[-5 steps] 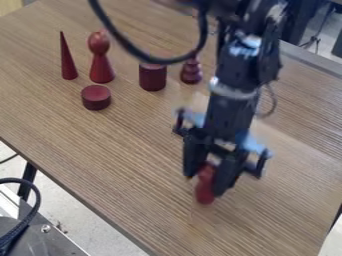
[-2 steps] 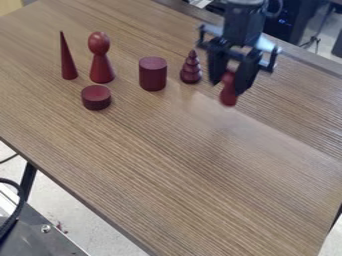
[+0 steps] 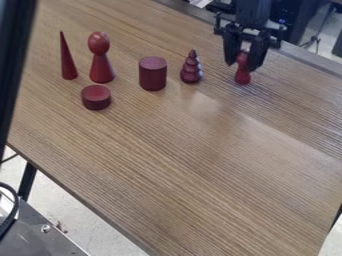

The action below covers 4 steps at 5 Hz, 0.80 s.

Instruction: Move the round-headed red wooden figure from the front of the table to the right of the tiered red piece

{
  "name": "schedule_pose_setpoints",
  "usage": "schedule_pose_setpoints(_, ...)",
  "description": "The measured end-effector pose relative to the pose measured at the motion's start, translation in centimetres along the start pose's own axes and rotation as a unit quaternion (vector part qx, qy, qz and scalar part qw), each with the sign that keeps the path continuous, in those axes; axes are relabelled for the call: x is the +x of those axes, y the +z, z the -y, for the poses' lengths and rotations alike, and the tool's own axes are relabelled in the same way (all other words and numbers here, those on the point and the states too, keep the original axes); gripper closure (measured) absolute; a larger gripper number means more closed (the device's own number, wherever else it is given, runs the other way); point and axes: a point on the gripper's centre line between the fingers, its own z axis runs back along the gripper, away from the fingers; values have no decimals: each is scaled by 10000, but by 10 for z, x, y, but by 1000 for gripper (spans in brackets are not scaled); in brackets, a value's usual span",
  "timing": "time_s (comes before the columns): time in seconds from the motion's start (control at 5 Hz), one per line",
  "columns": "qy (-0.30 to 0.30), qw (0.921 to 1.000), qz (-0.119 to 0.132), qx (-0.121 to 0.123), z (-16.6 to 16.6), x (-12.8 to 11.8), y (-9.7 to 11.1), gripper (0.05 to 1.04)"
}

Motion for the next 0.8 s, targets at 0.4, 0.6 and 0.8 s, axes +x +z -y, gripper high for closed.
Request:
schedule_pose_setpoints(0.4,98,9999,-119,33,-8,19,-2,573)
schedule_pose_setpoints(0.6,163,9998,-120,64,-9,19,-2,573)
schedule_pose_setpoints(0.8,213,9996,-122,103,-11,19,-2,502)
